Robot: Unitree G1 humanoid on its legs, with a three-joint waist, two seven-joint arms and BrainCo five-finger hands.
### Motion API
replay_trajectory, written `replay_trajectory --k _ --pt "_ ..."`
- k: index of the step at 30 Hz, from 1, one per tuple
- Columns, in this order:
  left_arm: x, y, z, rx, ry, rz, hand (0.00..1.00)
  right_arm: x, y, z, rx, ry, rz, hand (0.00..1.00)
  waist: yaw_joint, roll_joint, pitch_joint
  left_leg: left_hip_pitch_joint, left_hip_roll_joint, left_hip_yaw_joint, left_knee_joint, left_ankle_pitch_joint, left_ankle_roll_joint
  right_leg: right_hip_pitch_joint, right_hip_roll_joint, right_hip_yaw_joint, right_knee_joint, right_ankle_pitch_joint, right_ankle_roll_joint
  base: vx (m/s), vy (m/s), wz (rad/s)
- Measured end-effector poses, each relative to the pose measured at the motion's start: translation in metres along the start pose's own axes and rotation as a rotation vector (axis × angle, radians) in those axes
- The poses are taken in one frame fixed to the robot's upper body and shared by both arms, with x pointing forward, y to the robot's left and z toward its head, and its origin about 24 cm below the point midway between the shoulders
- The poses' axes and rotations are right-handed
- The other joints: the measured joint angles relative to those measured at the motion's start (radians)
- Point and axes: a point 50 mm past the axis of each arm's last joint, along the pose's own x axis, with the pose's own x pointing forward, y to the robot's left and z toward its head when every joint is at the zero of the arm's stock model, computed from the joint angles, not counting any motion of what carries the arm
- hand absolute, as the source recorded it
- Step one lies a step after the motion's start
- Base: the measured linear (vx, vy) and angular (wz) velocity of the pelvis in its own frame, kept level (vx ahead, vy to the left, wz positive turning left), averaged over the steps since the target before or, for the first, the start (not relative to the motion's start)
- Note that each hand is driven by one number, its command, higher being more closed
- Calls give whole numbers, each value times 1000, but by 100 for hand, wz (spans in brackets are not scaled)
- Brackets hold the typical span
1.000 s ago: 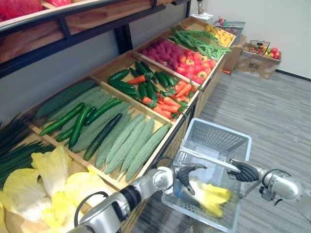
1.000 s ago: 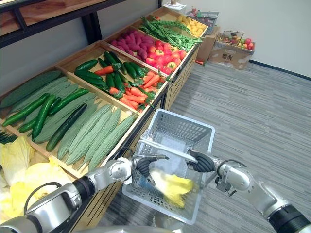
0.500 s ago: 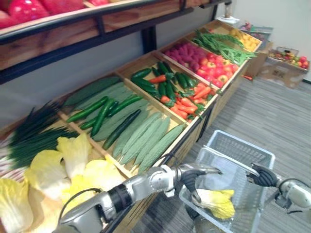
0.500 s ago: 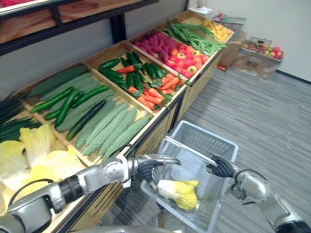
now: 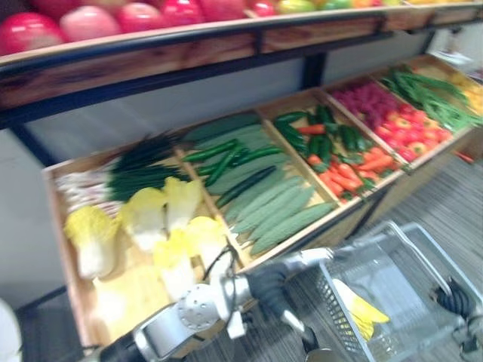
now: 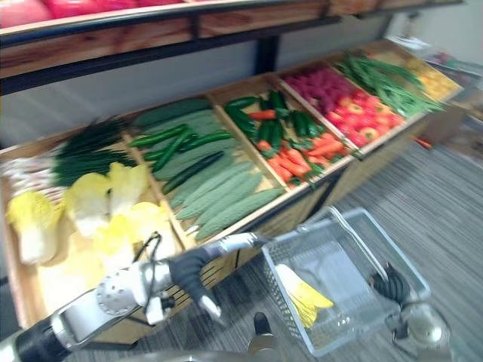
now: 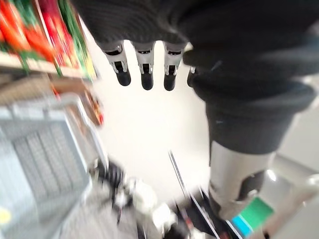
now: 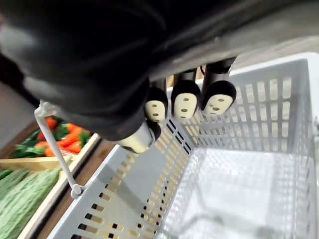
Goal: Pick vegetable in the basket
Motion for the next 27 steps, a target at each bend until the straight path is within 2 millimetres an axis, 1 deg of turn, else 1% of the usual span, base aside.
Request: replay_trajectory --k 1,2,3,4,5,6,7,9,10,11,12,13,14,15,17,20,21,22,23,25,26,27 --pt "-11 14 0 20 20 136 0 -7 12 -28 101 125 -32 100 15 3 -12 -21 -7 -54 -15 15 7 18 -16 -51 -14 -1 -2 -21 -42 124" --pt "-21 28 1 49 30 274 0 -17 26 -54 205 249 -73 100 34 0 -13 -40 -14 -105 -24 30 11 32 -32 -99 -18 -7 -1 -7 -35 125" --pt "-25 34 2 65 31 340 0 -22 33 -64 254 309 -94 100 44 2 -16 -51 -19 -130 -31 39 15 36 -38 -121 -18 -10 -1 -14 -41 130" --pt "-35 48 5 117 28 512 0 -34 55 -88 395 465 -156 100 74 4 -19 -75 -29 -187 -48 61 22 46 -52 -179 -19 -16 -5 -8 -26 89" --pt "-37 50 5 124 26 539 0 -36 58 -91 416 488 -164 100 78 5 -20 -80 -30 -195 -51 65 23 47 -54 -188 -19 -17 -5 -7 -31 108" --pt "-42 57 7 163 28 632 0 -41 68 -99 496 562 -199 100 82 9 -21 -103 -35 -242 -56 79 29 57 -64 -229 -20 -21 -3 -2 -25 72" --pt "-44 59 8 184 28 676 0 -45 73 -103 530 601 -218 100 84 11 -23 -113 -38 -265 -62 88 32 62 -67 -250 -20 -24 -2 3 -31 98" --pt "-58 67 9 242 40 874 0 -60 88 -117 653 729 -283 100 105 15 -25 -135 -41 -331 -87 121 35 77 -70 -318 -20 -35 -4 5 -35 90" --pt "-65 70 9 271 59 952 0 -66 93 -121 691 765 -302 100 106 15 -25 -145 -39 -358 -91 129 35 83 -70 -345 -15 -42 -5 1 -34 91" --pt "-77 73 6 300 101 1065 0 -73 97 -126 723 803 -321 100 108 15 -26 -156 -39 -392 -94 138 36 95 -70 -376 -13 -49 -4 3 -23 71" --pt "-84 74 3 318 135 1133 0 -76 98 -128 742 817 -337 100 109 15 -27 -160 -39 -406 -98 143 36 99 -69 -391 -12 -52 -5 3 -22 67" --pt "-102 77 -5 329 205 1263 0 -80 101 -130 762 838 -354 100 116 15 -29 -169 -38 -430 -105 152 36 103 -68 -413 -10 -57 -6 0 -15 45" --pt "-110 77 -9 331 242 1316 0 -82 103 -131 778 846 -364 100 121 15 -31 -174 -37 -439 -106 155 36 104 -68 -423 -10 -59 -6 12 -21 53" --pt "-134 75 -25 320 376 1454 0 -84 107 -131 796 856 -368 100 131 12 -32 -173 -36 -461 -114 166 37 113 -66 -445 -9 -62 -8 8 -20 38" --pt "-150 70 -37 319 486 1512 0 -83 109 -130 806 855 -371 100 133 9 -36 -175 -37 -474 -123 174 38 116 -66 -459 -9 -64 -9 2 -14 30" --pt "-188 53 -70 270 768 1587 0 -79 117 -124 823 835 -372 100 132 0 -44 -181 -37 -495 -121 179 38 131 -65 -487 -10 -71 -23 -12 -4 24" --pt "-202 43 -81 251 883 1606 0 -77 122 -120 826 823 -360 100 131 -2 -52 -181 -37 -498 -122 179 39 133 -65 -492 -10 -73 -25 -22 -5 13" --pt "-214 33 -90 234 982 1612 0 -76 128 -116 823 814 -340 100 129 -11 -60 -186 -37 -504 -123 176 42 133 -65 -502 -12 -73 -25 -14 -6 12" --pt "-221 28 -95 226 1036 1610 0 -75 131 -114 820 808 -329 100 129 -14 -62 -187 -37 -507 -123 175 41 134 -65 -506 -13 -73 -26 -9 -6 12" --pt "-245 3 -110 162 1224 1601 0 -73 138 -109 812 793 -303 100 127 -21 -77 -185 -38 -507 -128 174 39 137 -65 -509 -17 -76 -29 3 -7 4" --pt "-258 -14 -117 112 1325 1602 0 -73 140 -108 808 788 -294 100 127 -18 -85 -185 -39 -507 -135 174 40 138 -65 -511 -24 -77 -30 0 0 0" --pt "-264 -22 -120 84 1376 1601 0 -73 140 -107 809 787 -293 100 127 -18 -87 -182 -40 -507 -138 175 40 143 -65 -513 -28 -76 -30 22 -10 3"
